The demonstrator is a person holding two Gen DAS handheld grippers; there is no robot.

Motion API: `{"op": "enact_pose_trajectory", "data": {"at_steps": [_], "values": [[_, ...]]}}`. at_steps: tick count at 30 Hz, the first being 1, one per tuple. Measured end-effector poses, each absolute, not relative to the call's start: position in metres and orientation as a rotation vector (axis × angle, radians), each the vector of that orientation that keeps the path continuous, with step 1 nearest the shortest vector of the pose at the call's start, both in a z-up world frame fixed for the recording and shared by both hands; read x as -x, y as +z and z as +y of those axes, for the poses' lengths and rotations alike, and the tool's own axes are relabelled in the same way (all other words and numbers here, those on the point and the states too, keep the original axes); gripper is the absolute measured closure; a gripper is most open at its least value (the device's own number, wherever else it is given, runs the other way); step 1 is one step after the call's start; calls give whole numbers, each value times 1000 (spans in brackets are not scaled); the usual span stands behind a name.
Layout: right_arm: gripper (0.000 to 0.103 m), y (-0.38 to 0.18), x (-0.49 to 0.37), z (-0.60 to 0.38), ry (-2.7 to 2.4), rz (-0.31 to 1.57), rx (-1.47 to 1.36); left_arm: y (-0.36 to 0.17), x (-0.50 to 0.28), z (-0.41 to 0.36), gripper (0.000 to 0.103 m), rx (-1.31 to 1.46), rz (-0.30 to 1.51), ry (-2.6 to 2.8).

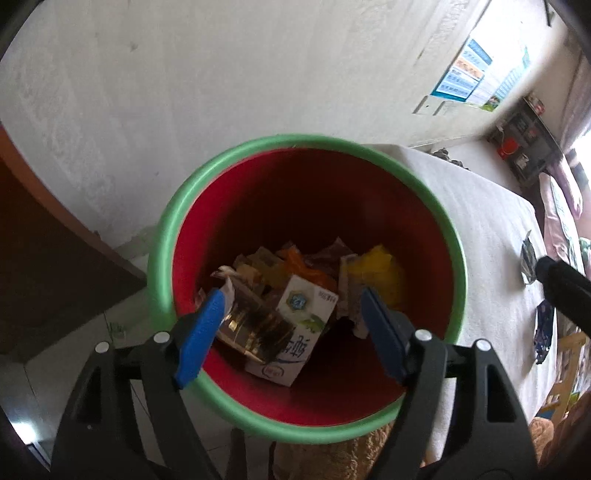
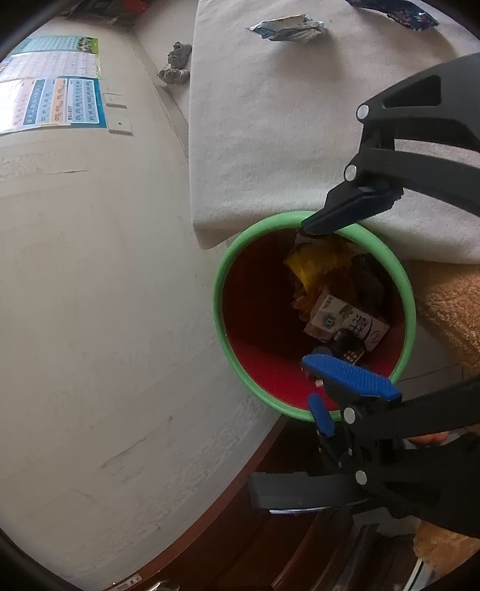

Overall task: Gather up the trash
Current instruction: 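Open both grippers to drop the two wrappers into the bucket, then grasp the blue snack bag with the right gripper while the left grasps the blue-white packet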

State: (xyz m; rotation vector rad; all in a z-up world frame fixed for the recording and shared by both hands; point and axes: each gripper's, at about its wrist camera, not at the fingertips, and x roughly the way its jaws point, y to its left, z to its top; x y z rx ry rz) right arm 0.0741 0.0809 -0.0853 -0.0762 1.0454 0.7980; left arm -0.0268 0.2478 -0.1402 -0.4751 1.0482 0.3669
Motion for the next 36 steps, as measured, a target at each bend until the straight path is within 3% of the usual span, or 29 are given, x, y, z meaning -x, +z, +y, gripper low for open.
{"op": "enact_pose_trajectory", "data": {"at_steps": [10, 17, 18, 20, 21, 22, 36], "values": [[23, -99, -117, -110, 189, 950, 118, -134, 8, 204, 30, 403, 1062, 266], [23, -158, -138, -215, 0, 1116, -49, -119, -53, 110, 30, 311, 1063, 65], [26, -166, -139, -222, 24, 1136, -94, -118, -62, 96, 30, 297, 1062, 37], [47, -174, -142, -228, 62, 1161, -139, -115, -83, 62, 30, 260, 1064, -14], [63, -177, -142, -231, 82, 1170, -157, -114, -92, 49, 30, 250, 1066, -34], [67, -177, -139, -232, 100, 1169, -175, -114, -103, 33, 30, 239, 1068, -59], [70, -145, -81, -244, 145, 1070, -246, -155, -219, -72, 31, 135, 1179, -69]]}}
